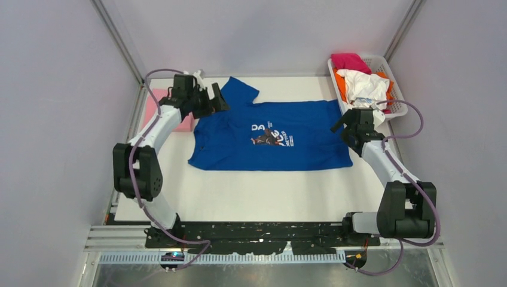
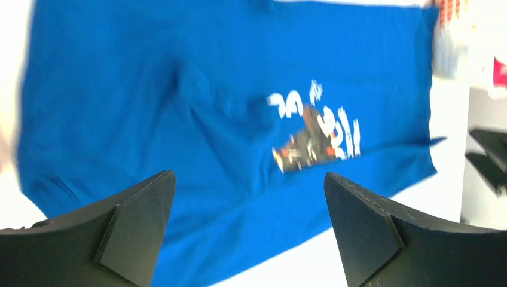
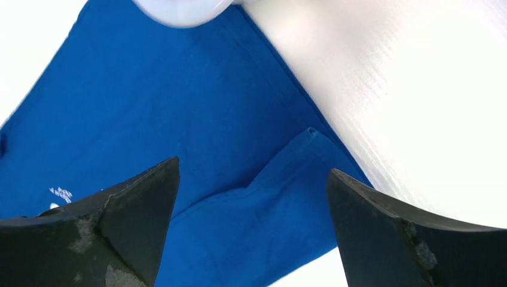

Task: Fold and stack the t-shirts
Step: Fold the flattened tshirt in 1/3 of the way

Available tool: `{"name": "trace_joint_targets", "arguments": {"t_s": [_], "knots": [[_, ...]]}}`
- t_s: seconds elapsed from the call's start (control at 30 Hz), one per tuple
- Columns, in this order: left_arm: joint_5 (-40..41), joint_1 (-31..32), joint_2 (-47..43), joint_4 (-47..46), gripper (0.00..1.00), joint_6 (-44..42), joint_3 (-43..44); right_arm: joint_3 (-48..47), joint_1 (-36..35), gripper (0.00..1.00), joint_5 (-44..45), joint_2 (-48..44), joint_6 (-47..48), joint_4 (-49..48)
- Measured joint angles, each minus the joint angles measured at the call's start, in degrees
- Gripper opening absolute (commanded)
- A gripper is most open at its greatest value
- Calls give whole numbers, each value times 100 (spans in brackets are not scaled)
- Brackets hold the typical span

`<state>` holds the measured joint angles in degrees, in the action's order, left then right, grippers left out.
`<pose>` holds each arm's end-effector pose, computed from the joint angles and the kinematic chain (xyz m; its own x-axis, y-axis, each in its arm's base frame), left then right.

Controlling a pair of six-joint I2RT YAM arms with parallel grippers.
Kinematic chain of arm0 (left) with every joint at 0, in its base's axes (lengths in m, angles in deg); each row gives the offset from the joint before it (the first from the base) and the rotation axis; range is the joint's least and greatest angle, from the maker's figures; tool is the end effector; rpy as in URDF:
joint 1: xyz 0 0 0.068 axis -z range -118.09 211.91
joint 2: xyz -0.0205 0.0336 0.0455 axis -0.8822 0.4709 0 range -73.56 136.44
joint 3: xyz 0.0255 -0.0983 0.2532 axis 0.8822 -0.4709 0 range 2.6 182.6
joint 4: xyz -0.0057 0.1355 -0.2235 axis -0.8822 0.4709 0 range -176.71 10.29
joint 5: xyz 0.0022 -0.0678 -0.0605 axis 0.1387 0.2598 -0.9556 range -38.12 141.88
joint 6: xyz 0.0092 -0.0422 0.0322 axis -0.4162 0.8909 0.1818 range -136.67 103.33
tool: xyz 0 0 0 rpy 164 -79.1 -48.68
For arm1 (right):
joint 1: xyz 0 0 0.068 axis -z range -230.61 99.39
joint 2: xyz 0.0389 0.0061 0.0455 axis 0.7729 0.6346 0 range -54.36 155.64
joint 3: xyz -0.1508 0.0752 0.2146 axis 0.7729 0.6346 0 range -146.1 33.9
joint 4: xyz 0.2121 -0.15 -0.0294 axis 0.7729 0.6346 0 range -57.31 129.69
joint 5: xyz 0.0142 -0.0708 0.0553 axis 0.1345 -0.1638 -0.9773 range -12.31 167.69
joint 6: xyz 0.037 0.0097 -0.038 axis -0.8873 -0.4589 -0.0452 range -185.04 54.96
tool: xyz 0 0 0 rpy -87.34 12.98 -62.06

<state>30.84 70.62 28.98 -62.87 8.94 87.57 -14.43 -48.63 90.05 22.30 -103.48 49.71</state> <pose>0.4027 -0.0745 0.2836 -0.7658 -0.2907 -0.5737 0.0849 0.8385 -0.5383 0.2792 -0.0174 0.2296 -0.4424 0.6229 -0.6452 0.5862 0.7453 0.3176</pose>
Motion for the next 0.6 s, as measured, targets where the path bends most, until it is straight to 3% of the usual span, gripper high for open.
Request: {"name": "trace_joint_targets", "arguments": {"t_s": [0.13, 0.27, 0.4, 0.6], "knots": [[-184, 337, -1038, -328, 100, 149, -1475, 240, -422, 99, -109, -317, 221, 33], [-431, 527, -1213, -782, 100, 323, -2428, 490, -776, 100, -446, -376, 345, -72], [-424, 455, -918, -894, 100, 433, -2787, 503, -776, 97, -625, 72, 433, -299], [-426, 291, -573, -1349, 100, 605, -3042, -162, -737, 98, -769, 1628, 549, -673]]}}
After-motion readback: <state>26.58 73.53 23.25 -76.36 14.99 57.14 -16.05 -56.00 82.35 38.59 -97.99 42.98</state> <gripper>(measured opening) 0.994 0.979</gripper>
